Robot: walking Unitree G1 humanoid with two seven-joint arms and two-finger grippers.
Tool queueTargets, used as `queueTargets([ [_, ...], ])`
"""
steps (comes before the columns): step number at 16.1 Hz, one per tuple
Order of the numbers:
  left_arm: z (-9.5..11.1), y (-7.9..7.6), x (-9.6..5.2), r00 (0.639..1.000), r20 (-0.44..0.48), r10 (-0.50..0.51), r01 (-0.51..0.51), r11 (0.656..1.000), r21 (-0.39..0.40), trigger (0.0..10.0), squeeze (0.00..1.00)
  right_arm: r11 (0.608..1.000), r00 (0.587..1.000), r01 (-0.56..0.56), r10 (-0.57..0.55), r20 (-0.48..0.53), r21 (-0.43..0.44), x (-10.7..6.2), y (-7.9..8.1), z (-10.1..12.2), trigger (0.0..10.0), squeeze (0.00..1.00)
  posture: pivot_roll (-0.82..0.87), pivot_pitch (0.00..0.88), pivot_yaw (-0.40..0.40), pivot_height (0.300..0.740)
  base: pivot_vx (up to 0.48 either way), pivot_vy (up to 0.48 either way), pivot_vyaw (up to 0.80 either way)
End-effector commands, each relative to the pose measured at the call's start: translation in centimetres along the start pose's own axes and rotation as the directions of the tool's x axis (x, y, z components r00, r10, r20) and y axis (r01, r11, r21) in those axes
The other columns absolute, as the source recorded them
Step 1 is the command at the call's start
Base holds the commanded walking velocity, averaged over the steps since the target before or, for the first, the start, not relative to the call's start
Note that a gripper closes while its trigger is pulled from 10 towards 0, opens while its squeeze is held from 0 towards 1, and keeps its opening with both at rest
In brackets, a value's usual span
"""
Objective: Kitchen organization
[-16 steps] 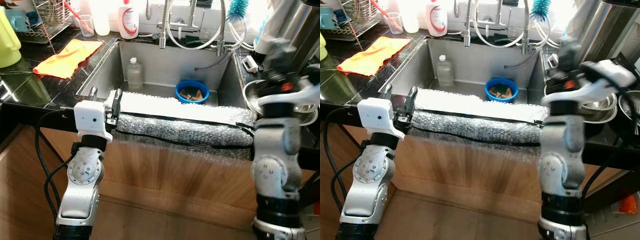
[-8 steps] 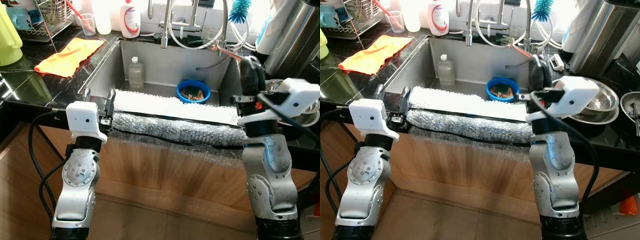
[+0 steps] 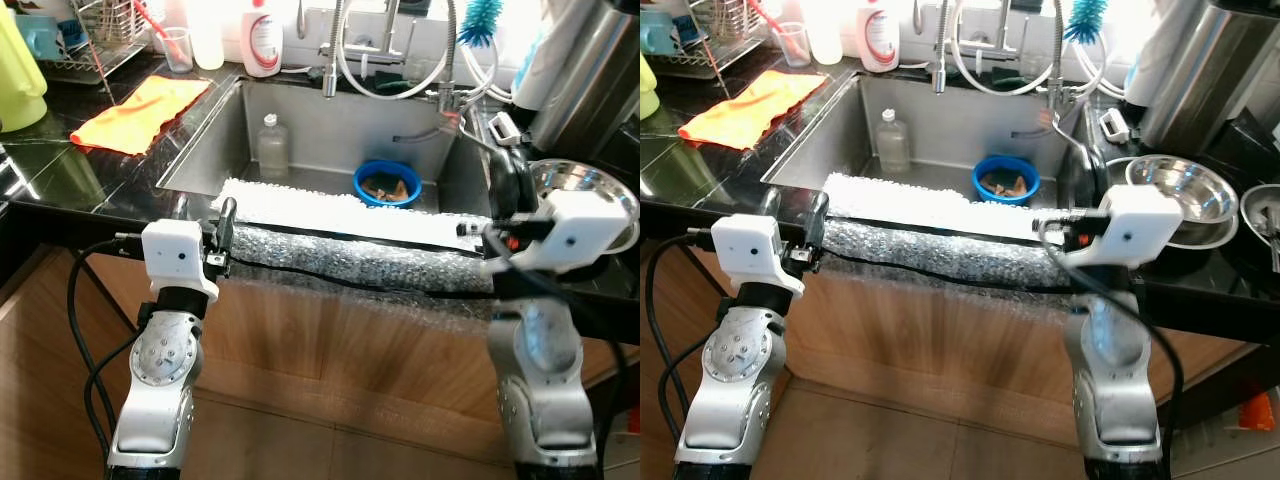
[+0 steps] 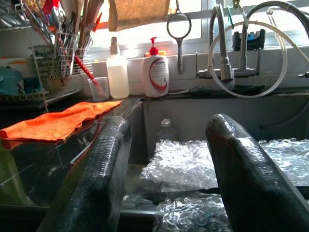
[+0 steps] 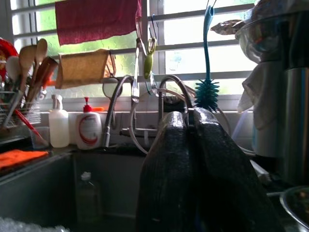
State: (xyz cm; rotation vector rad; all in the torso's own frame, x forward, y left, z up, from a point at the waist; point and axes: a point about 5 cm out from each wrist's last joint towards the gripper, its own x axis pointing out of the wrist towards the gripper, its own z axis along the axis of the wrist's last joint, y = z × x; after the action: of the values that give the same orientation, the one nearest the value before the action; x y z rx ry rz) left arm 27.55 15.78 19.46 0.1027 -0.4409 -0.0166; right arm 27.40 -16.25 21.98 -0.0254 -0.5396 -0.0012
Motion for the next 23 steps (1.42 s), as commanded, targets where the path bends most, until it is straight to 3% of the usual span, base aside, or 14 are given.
queueTargets([
  [1, 0.3, 0.2, -0.2, 1.000, 0.016, 0.007, -0.008, 1.000, 0.015, 10.0, 0.00, 0.999, 1.000, -0.016, 0.017, 0.014, -0.036, -0.2, 0.3, 0.1, 10.0, 0.00, 0.07, 0.041, -0.036, 0.740, 0.000, 0.000, 0.00],
  [5, -0.5, 0.7, -1.2, 1.000, -0.009, 0.022, -0.022, 0.999, 0.032, 10.0, 0.00, 0.998, 0.999, -0.020, 0.018, -0.042, -0.062, -2.2, 0.6, -1.2, 10.0, 0.00, 0.08, 0.026, -0.049, 0.740, 0.000, 0.000, 0.00],
  [12, -0.2, 0.2, -0.5, 1.000, 0.011, 0.024, -0.024, 1.000, 0.016, 10.0, 0.00, 0.997, 0.998, -0.058, 0.057, -0.021, -0.052, -1.4, 1.7, -0.9, 10.0, 0.00, 0.08, 0.042, -0.053, 0.740, 0.000, 0.207, 0.00],
  [16, -0.1, 0.2, -0.4, 0.999, 0.015, 0.031, -0.031, 0.999, 0.014, 10.0, 0.00, 0.996, 0.997, -0.083, 0.083, -0.003, -0.042, -0.7, 2.7, -0.4, 10.0, 0.00, 0.08, 0.051, -0.052, 0.740, 0.000, 0.320, -0.76],
  [18, -0.1, 0.2, -0.3, 0.999, 0.017, 0.033, -0.034, 0.999, 0.014, 10.0, 0.00, 0.995, 0.996, -0.091, 0.091, 0.006, -0.048, -0.5, 2.8, -0.2, 10.0, 0.00, 0.08, 0.054, -0.052, 0.740, 0.000, 0.321, -0.80],
  [23, -0.1, 0.1, -0.3, 0.999, 0.021, 0.026, -0.026, 0.999, 0.018, 10.0, 0.00, 0.995, 0.997, -0.079, 0.080, 0.012, -0.059, -0.3, 2.7, -0.2, 10.0, 0.00, 0.08, 0.063, -0.046, 0.740, 0.000, 0.000, 0.00],
])
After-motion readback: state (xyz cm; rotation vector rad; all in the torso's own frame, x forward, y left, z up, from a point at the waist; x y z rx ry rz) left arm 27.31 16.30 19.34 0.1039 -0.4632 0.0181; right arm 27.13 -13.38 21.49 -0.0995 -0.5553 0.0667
